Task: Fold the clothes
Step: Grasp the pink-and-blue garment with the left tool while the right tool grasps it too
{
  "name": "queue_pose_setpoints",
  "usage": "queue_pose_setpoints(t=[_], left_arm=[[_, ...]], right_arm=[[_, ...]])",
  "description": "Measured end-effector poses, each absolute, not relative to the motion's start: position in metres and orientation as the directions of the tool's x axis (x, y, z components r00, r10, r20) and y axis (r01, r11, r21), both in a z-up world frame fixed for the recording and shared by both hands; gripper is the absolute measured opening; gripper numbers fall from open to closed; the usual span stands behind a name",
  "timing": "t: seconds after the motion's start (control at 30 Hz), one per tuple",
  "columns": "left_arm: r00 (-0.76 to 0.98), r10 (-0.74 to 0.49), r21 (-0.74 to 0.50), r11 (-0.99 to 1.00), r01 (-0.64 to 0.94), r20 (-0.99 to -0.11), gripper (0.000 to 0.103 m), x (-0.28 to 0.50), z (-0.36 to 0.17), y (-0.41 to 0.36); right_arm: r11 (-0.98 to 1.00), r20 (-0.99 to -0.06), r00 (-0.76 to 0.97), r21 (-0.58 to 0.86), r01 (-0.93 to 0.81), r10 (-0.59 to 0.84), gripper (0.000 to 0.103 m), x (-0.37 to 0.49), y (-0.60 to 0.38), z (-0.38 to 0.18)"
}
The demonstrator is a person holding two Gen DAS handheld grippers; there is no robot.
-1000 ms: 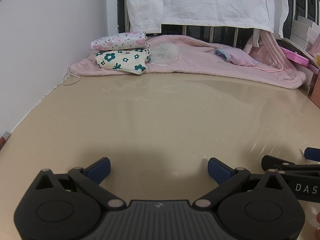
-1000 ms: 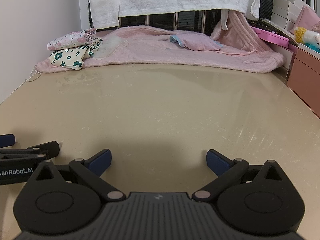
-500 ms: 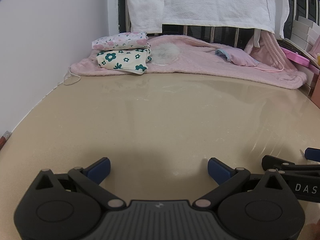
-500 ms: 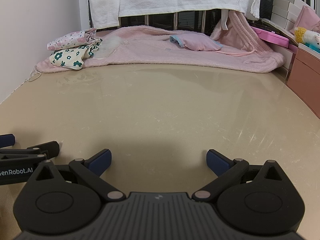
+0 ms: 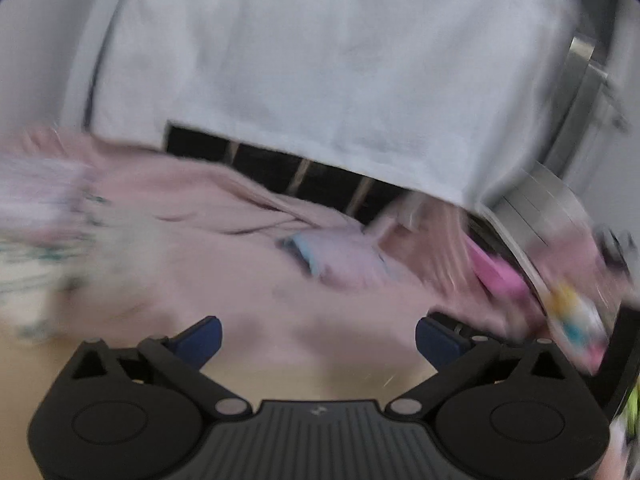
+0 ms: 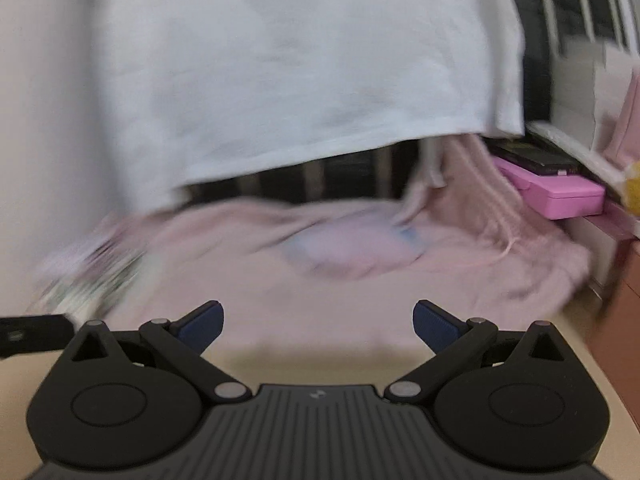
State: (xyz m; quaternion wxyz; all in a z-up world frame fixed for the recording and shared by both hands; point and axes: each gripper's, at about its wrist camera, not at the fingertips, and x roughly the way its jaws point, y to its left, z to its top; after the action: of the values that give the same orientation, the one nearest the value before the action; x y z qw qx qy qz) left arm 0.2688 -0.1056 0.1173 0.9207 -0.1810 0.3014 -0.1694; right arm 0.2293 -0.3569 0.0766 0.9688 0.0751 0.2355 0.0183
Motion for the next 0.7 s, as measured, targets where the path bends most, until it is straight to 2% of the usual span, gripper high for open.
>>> queue_pose_setpoints(t=[0.07,0.13,0.2,0.23,0.27,0.3,0.33,0.37,0.4,0.43,0.53,0.63,0.7], left_arm=[[0.754,-0.355,-0.387,0.911,0.146,-0.553,0.098,0.336,0.113,-0.147],[0.742,-0.351,-0.382,0.914,0.137,-0.572,0.097,0.382,0.101,-0.171],[0.735,-0.344,-0.407,0.908,0.102,-0.584,0.096,0.422,0.084,-0.187],[0.72,-0.343,-0.425,0.902,0.074,-0.604,0.095,0.436,0.074,-0.19],[0.703,-0.343,-0.441,0.896,0.046,-0.623,0.086,0.449,0.064,-0.192],[0.677,-0.363,-0.474,0.88,0.024,-0.64,0.077,0.461,0.051,-0.192],[0.662,-0.388,-0.488,0.872,0.038,-0.642,0.051,0.465,0.045,-0.193],[0.648,-0.412,-0.5,0.864,0.055,-0.641,0.027,0.468,0.038,-0.193],[0.633,-0.436,-0.513,0.856,0.071,-0.64,0.016,0.471,0.032,-0.193],[0.643,-0.439,-0.505,0.858,0.093,-0.627,0.005,0.466,0.033,-0.192],[0.686,-0.476,-0.544,0.827,0.139,-0.55,0.004,0.432,0.049,-0.177],[0.685,-0.522,-0.562,0.804,0.196,-0.508,0.003,0.369,0.096,-0.159],[0.699,-0.56,-0.566,0.78,0.265,-0.445,0.003,0.306,0.144,-0.14]], right_arm=[[0.989,-0.503,0.864,0.121,0.086,-0.014,0.1,0.298,-0.38,0.065],[0.989,-0.513,0.857,0.095,0.113,-0.049,0.097,0.353,-0.399,0.051],[0.974,-0.539,0.841,0.166,0.152,-0.039,0.082,0.393,-0.418,0.034],[0.966,-0.556,0.831,0.206,0.155,-0.015,0.082,0.411,-0.426,0.027],[0.96,-0.571,0.821,0.234,0.152,0.01,0.082,0.425,-0.431,0.021],[0.955,-0.58,0.814,0.255,0.153,0.024,0.071,0.436,-0.435,0.014],[0.95,-0.585,0.81,0.269,0.159,0.03,0.062,0.446,-0.437,0.007],[0.944,-0.582,0.812,0.288,0.16,0.04,0.042,0.447,-0.437,0.005],[0.938,-0.571,0.819,0.31,0.156,0.053,0.005,0.442,-0.436,0.005],[0.931,-0.559,0.826,0.332,0.151,0.065,0.004,0.436,-0.435,0.006],[0.89,-0.491,0.851,0.451,0.067,0.184,0.003,0.402,-0.433,0.023],[0.855,-0.428,0.848,0.516,-0.055,0.313,0.003,0.335,-0.426,0.068],[0.845,-0.387,0.845,0.517,-0.133,0.37,0.003,0.281,-0.419,0.106]])
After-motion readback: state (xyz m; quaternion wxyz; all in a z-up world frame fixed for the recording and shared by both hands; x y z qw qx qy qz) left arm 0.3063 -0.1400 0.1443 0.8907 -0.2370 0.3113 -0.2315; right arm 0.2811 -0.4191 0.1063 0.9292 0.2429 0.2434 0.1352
